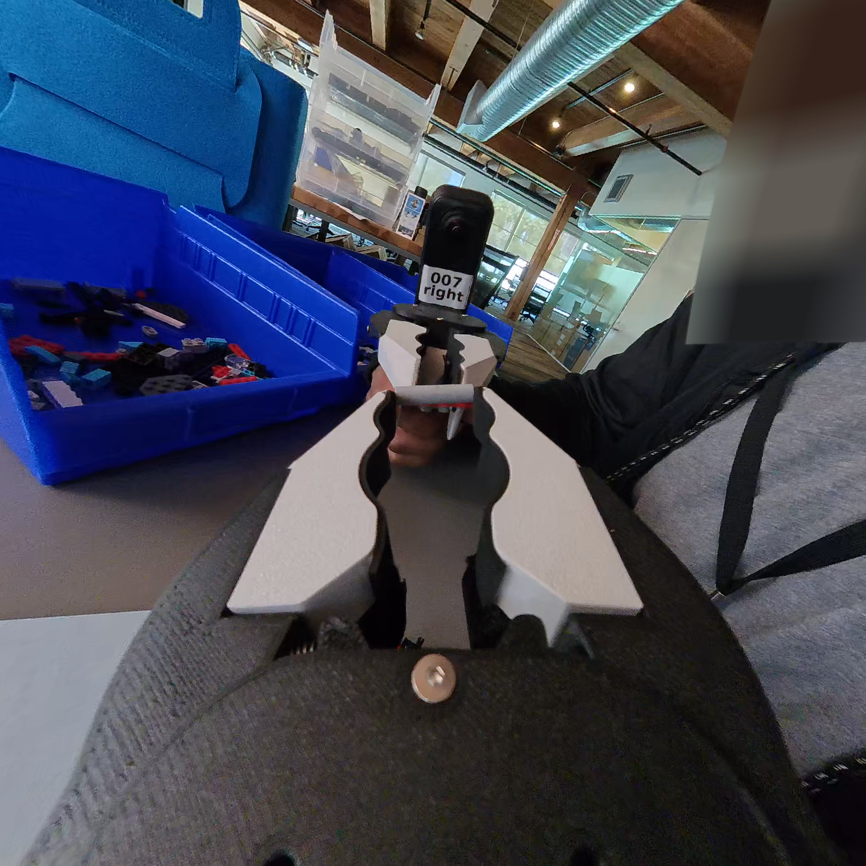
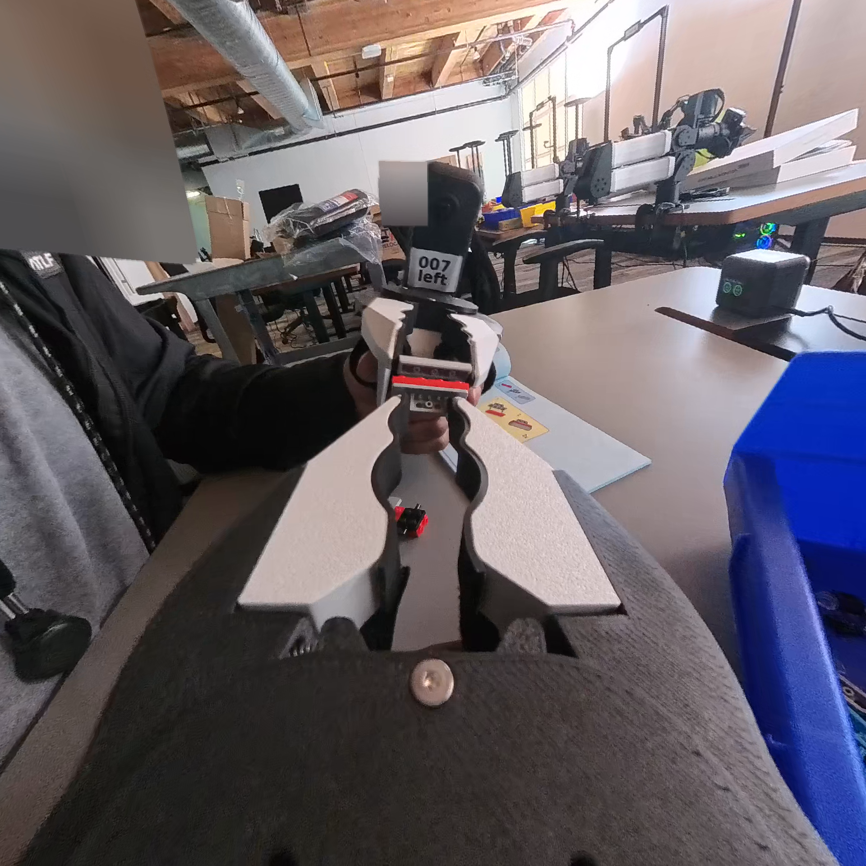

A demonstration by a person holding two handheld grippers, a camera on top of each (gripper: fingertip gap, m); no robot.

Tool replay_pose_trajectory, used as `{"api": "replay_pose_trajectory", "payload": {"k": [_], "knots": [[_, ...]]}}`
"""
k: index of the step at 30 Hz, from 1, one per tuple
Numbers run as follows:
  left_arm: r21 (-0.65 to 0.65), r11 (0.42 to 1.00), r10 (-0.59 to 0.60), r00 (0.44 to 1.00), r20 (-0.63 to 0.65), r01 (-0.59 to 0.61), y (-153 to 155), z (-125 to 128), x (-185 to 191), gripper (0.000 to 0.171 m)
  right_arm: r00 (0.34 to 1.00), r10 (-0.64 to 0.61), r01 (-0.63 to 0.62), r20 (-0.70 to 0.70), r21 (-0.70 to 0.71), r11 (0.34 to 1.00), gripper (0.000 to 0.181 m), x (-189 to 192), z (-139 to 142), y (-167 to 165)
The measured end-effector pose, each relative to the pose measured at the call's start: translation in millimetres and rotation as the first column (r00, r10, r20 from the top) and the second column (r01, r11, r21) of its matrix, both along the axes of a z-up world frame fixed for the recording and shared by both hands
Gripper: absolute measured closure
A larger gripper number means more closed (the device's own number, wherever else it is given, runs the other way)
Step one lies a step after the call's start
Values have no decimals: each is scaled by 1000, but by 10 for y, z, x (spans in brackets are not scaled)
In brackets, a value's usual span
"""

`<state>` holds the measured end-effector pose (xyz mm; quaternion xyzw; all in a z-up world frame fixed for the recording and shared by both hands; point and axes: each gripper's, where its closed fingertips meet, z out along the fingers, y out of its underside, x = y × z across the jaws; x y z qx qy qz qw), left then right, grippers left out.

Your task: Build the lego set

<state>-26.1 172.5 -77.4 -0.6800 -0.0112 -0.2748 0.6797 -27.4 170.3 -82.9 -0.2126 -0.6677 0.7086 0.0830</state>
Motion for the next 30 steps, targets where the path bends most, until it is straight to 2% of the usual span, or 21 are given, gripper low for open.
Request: {"api": "replay_pose_trajectory", "payload": {"k": [14,22,30], "knots": [[-26,998,-60,998,35,61,10,-61,77,139,999,33,-33,17,9,999,163,45,-36,-17],[-58,996,-63,998,12,64,15,-118,86,139,994,61,-61,90,-9,998,163,52,-93,-13],[-85,992,-86,995,56,91,22,-160,104,139,989,84,-84,125,-3,996,163,69,-145,-32]]}}
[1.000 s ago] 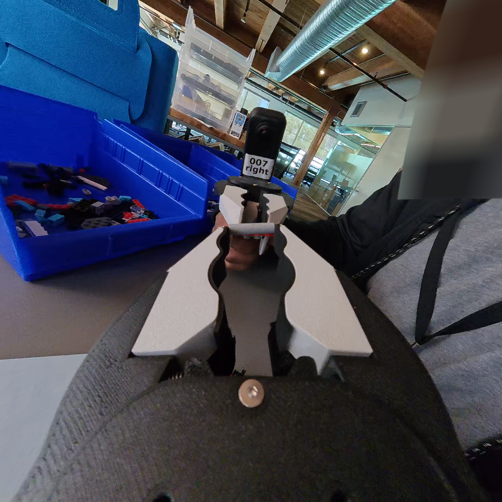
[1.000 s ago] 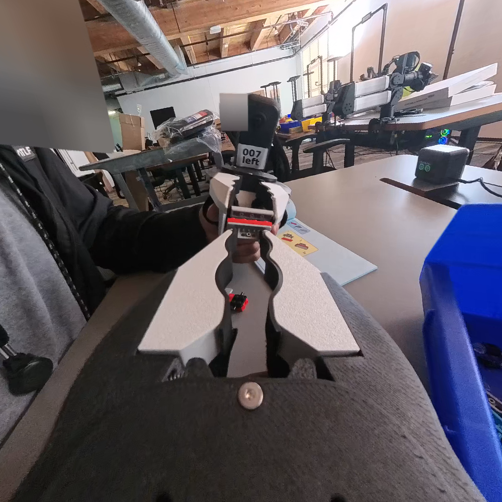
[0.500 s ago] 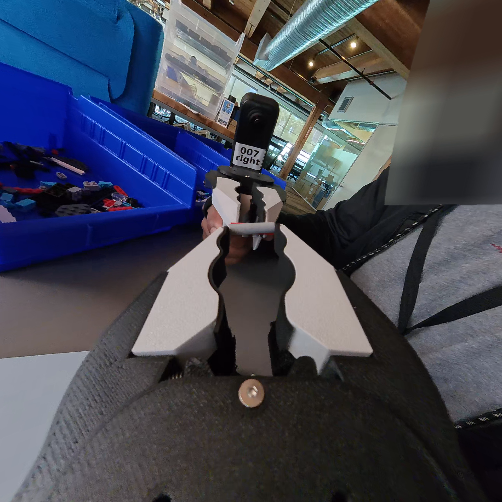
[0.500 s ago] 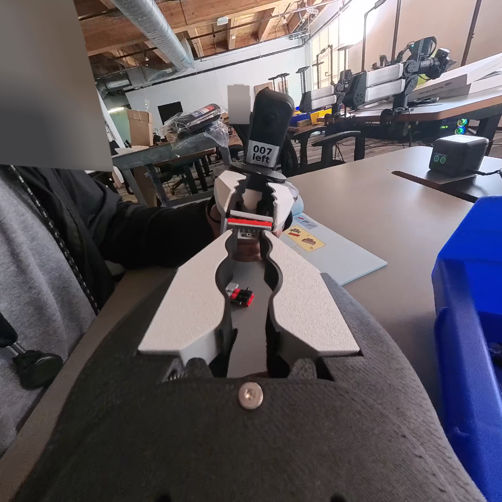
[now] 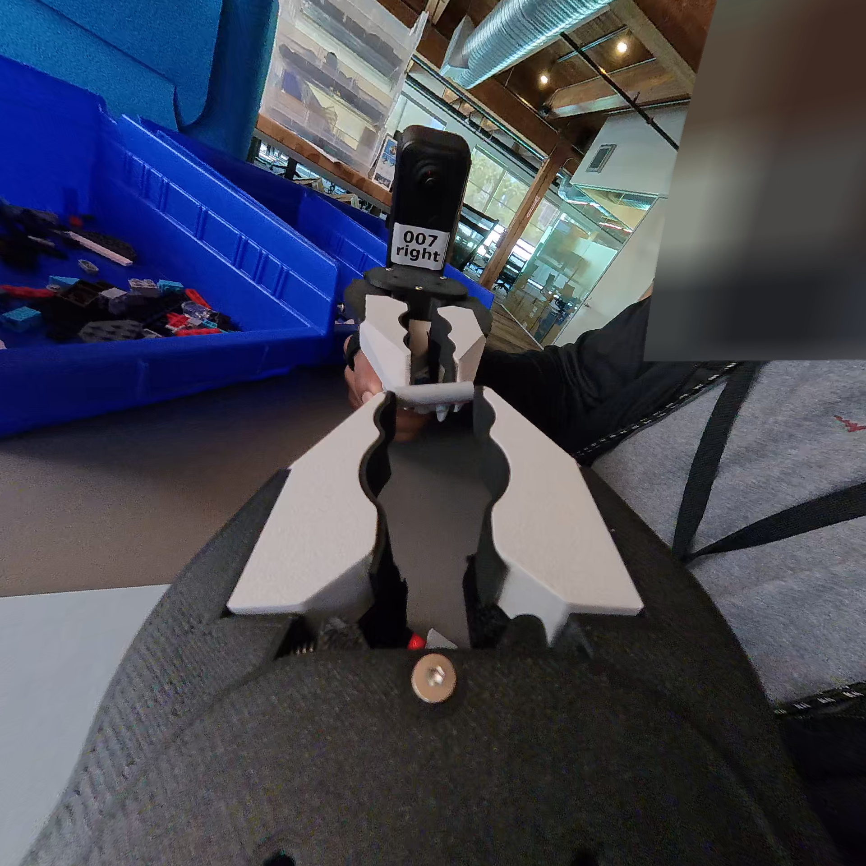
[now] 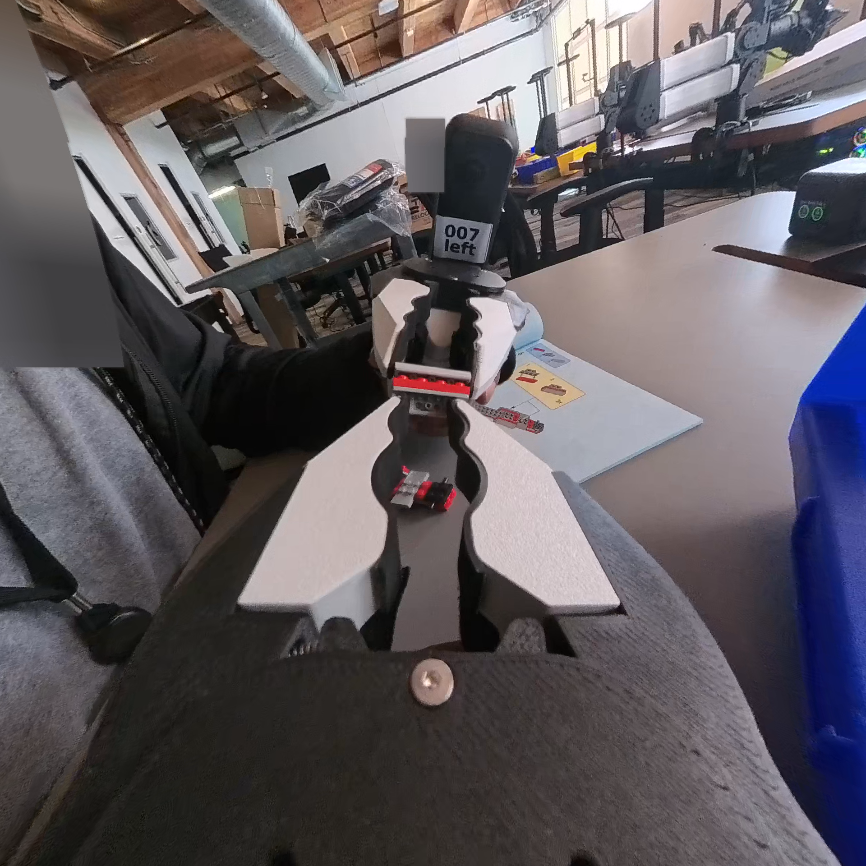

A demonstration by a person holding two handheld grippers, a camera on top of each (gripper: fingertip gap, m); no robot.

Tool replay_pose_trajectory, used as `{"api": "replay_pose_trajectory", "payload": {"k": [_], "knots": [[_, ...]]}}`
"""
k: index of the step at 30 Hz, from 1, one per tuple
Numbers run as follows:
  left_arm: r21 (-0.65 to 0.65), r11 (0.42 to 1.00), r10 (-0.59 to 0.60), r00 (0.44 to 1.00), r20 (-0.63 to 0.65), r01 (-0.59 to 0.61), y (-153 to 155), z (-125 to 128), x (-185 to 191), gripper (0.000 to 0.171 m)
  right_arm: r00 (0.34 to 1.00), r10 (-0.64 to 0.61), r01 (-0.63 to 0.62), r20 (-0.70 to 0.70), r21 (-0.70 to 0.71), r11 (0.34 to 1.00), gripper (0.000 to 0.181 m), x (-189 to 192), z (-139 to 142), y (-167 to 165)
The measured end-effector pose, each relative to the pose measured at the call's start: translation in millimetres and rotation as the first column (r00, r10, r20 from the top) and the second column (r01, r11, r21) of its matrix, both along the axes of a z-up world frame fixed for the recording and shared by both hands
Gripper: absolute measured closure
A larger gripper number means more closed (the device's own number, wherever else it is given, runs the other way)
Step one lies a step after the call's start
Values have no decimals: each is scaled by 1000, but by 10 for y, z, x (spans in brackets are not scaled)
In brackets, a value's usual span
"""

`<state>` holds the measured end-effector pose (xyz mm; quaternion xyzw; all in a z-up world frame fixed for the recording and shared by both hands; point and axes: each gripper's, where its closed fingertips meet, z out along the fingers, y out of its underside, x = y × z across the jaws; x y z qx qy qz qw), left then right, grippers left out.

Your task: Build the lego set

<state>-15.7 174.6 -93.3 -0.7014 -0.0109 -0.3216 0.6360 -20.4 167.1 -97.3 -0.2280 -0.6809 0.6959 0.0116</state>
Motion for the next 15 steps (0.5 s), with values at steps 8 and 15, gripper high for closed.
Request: {"api": "replay_pose_trajectory", "payload": {"k": [8,15], "knots": [[-106,994,-16,999,-35,12,-15,-141,17,139,999,17,-19,31,91,996,163,18,-147,-27],[-189,981,-51,999,-16,47,-52,-247,59,139,998,41,-48,45,162,986,163,63,-256,-64]]}}
